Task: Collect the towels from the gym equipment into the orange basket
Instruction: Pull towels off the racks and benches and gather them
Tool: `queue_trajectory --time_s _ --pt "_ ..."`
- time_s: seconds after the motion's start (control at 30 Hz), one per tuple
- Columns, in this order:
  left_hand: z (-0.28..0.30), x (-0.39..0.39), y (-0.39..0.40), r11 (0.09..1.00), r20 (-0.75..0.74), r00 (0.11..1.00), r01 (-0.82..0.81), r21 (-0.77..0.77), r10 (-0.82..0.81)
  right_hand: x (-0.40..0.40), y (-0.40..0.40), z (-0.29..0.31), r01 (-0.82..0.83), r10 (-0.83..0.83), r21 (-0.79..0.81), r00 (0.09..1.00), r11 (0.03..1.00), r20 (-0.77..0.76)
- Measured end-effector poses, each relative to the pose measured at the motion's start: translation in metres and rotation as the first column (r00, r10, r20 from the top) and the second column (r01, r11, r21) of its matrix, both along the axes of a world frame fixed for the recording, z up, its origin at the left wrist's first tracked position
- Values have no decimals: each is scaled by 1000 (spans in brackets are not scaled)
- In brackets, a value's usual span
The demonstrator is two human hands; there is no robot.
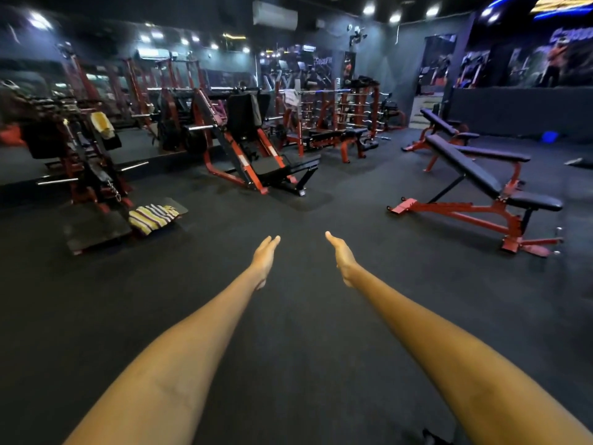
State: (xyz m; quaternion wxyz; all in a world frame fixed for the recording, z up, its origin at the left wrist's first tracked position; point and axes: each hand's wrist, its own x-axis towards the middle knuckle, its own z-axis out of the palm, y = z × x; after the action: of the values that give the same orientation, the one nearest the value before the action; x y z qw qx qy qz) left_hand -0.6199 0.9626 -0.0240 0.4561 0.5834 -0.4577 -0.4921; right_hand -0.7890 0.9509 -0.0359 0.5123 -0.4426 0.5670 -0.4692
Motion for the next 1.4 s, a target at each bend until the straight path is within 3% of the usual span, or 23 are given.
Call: queue_trajectory --time_s 0.23,0.4,0.67,0.97,1.17,1.4 --pt "11 -6 -188 996 14 996 85 14 -85 -10 -152 14 63 -63 13 998 998 6" --pt "1 -60 -290 975 -41 974 224 -3 -224 -41 -248 7 145 -144 39 989 989 -43" --pt "-22 -121 -458 955 -51 954 295 15 -294 -102 -417 -15 229 -227 25 973 973 -47" --pt "17 -219 -678 954 -64 952 299 -7 -299 -194 -634 22 292 -293 -27 955 956 -53" --pt "0 -278 -796 940 -54 939 341 25 -340 -252 -741 4 293 -293 -4 955 956 -48" --pt "-3 -386 -950 875 -86 873 483 38 -479 -356 -866 -5 457 -456 27 890 889 -30"
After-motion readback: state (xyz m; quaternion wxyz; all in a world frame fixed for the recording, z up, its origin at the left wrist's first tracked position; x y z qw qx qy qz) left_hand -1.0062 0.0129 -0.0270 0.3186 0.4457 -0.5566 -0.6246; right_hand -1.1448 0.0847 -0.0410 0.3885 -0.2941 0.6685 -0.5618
